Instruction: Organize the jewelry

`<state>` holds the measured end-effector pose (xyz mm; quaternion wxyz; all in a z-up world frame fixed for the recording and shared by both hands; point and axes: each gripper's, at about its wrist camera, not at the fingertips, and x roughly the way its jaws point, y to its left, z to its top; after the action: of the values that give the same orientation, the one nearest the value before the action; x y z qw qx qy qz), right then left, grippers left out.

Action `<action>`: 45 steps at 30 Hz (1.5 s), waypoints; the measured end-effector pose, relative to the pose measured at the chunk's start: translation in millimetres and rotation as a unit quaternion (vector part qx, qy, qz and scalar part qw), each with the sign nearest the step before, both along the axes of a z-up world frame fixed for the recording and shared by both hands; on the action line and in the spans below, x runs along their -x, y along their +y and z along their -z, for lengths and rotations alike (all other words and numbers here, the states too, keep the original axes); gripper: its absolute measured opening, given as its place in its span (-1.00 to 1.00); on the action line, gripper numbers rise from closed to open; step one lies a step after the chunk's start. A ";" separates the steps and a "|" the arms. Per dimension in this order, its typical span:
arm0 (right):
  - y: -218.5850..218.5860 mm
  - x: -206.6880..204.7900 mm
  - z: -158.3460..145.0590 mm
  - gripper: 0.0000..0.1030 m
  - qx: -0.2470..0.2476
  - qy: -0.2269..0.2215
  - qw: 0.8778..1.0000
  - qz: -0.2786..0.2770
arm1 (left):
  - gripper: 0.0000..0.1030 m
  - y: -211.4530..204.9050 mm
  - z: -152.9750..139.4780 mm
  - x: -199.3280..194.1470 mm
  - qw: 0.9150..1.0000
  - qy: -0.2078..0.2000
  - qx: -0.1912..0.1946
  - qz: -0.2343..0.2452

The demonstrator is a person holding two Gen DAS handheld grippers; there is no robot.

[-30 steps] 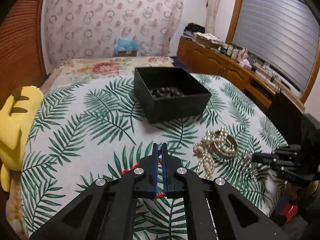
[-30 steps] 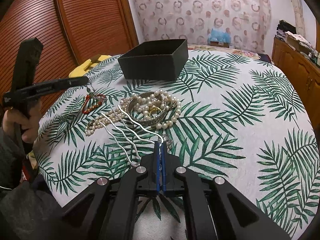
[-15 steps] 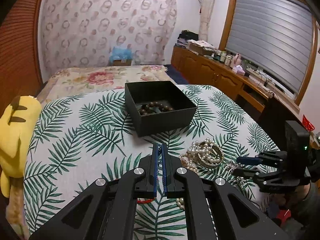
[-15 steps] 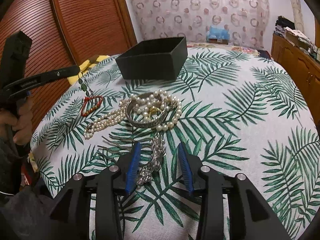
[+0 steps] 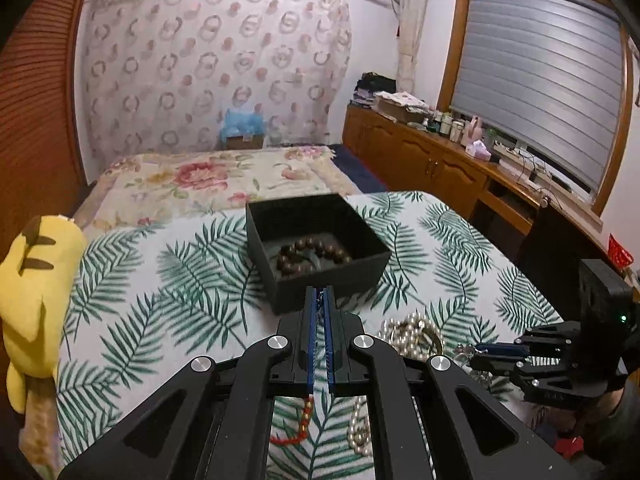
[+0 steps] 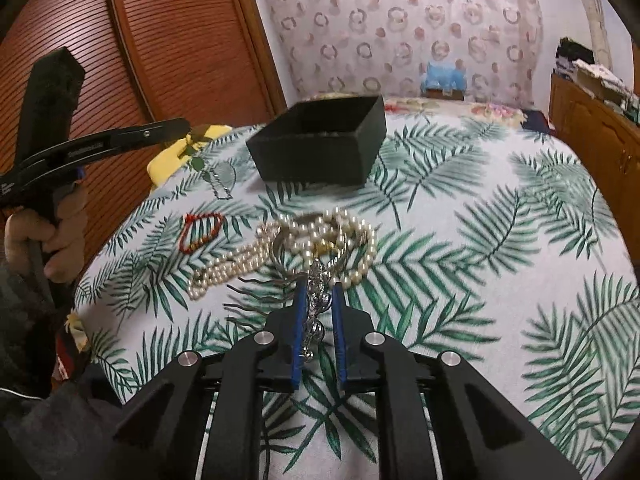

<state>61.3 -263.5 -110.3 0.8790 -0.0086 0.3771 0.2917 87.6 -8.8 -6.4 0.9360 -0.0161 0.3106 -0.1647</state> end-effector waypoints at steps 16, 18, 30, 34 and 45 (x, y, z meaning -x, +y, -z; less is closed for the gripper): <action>5.0 -15.3 -47.4 -0.80 0.010 -0.065 0.998 -0.010 | -0.95 -7.5 -26.8 -40.9 1.000 -0.024 -0.006 -0.007; 5.0 -22.1 -57.0 -0.80 0.009 -0.077 0.997 -0.008 | -0.94 -8.0 -28.3 -50.7 1.000 -0.023 -0.005 -0.009; 12.6 -83.6 -86.4 -0.79 0.012 -0.103 0.995 0.009 | -0.94 -16.6 -27.6 -93.0 1.000 -0.016 -0.007 -0.015; 21.2 -102.3 -85.5 -0.79 0.011 -0.100 0.995 0.010 | -0.94 -20.8 -28.4 -95.3 1.000 -0.018 -0.009 -0.018; 54.0 -148.2 -63.6 -0.79 -0.004 -0.054 0.999 -0.003 | -0.90 7.5 -7.3 -83.0 0.999 0.004 -0.008 -0.042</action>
<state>209.5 -209.6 -46.7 0.8972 -0.0214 0.3282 0.2947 170.6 -1.3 0.9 0.9410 -0.0220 0.3147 -0.1227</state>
